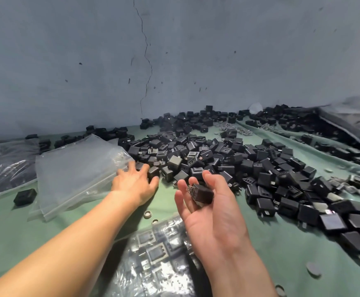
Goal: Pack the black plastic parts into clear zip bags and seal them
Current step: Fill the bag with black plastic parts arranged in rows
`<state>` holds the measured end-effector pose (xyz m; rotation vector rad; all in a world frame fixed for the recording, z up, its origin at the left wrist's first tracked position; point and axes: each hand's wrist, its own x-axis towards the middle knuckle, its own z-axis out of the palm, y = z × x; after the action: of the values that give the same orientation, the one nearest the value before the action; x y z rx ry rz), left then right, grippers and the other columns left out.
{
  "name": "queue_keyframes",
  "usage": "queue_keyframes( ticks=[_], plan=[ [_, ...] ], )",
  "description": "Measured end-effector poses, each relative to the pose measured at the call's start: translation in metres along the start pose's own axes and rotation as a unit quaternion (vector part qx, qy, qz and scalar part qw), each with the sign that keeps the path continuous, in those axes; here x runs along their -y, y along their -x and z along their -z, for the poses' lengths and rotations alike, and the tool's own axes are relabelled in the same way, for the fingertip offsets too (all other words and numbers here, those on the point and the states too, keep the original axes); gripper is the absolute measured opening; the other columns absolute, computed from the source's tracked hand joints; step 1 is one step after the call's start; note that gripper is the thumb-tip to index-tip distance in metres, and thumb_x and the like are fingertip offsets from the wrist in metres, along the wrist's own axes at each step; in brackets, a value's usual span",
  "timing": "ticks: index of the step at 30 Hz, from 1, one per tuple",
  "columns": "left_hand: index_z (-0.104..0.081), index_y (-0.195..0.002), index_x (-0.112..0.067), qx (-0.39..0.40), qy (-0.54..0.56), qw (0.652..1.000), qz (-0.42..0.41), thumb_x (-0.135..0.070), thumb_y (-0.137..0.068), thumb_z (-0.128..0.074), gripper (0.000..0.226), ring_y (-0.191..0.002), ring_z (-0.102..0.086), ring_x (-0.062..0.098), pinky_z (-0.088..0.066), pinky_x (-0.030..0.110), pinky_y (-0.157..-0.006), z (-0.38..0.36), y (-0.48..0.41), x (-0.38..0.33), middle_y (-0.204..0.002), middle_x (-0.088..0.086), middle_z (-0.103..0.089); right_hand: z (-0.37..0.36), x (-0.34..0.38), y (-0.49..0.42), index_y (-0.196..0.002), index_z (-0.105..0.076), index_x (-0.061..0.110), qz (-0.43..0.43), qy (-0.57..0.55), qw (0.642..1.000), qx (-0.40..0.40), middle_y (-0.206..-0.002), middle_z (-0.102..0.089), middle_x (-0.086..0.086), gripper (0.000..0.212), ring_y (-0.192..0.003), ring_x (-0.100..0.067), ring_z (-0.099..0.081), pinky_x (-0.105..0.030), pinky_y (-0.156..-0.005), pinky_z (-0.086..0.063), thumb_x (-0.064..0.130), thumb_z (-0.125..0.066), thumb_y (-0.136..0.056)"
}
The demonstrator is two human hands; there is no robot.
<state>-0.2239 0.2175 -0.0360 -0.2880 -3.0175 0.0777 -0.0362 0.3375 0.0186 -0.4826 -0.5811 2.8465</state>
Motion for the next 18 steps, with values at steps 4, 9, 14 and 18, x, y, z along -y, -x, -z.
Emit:
queue_keyframes(
  ticks=[4, 9, 14, 18],
  plan=[
    [-0.034, -0.141, -0.029, 0.044, -0.003, 0.998, 0.036, -0.069, -0.092, -0.025, 0.064, -0.119, -0.052, 0.045, -0.046, 0.049, -0.094, 0.005, -0.014, 0.003, -0.146, 0.022, -0.032, 0.006, 0.009, 0.004, -0.096, -0.067, 0.008, 0.007, 0.005, 1.0, -0.005, -0.095, -0.069, -0.012, 0.012, -0.077, -0.027, -0.073, -0.035, -0.062, -0.058, 0.015, -0.071, -0.087],
    [-0.04, -0.133, -0.029, 0.0, -0.018, 1.0, 0.013, -0.065, -0.094, -0.025, 0.055, -0.112, -0.056, 0.044, -0.048, 0.046, -0.085, 0.0, -0.004, 0.0, -0.133, 0.021, -0.044, 0.011, 0.024, 0.004, -0.095, -0.066, 0.007, 0.01, 0.008, 1.0, -0.01, -0.097, -0.068, -0.011, 0.013, -0.083, -0.027, -0.071, -0.034, -0.064, -0.059, 0.017, -0.071, -0.088],
    [-0.047, -0.123, -0.035, -0.032, 0.021, 0.999, -0.036, -0.072, -0.091, -0.029, 0.052, -0.104, -0.059, 0.032, -0.05, 0.042, -0.08, 0.004, 0.008, 0.006, -0.116, 0.006, -0.053, 0.011, 0.026, 0.003, -0.098, -0.065, 0.007, 0.0, 0.003, 1.0, -0.006, -0.099, -0.066, -0.011, 0.014, -0.085, -0.027, -0.07, -0.033, -0.063, -0.059, 0.016, -0.07, -0.089],
    [-0.05, -0.099, -0.033, -0.055, 0.217, 0.974, -0.044, -0.074, -0.09, -0.034, 0.045, -0.082, -0.061, 0.02, -0.053, 0.04, -0.075, 0.02, 0.021, 0.011, -0.093, -0.002, -0.06, 0.012, 0.024, 0.004, -0.1, -0.064, 0.007, -0.006, -0.006, 1.0, -0.007, -0.101, -0.064, -0.012, 0.014, -0.086, -0.028, -0.067, -0.033, -0.061, -0.059, 0.015, -0.068, -0.09]
  ],
)
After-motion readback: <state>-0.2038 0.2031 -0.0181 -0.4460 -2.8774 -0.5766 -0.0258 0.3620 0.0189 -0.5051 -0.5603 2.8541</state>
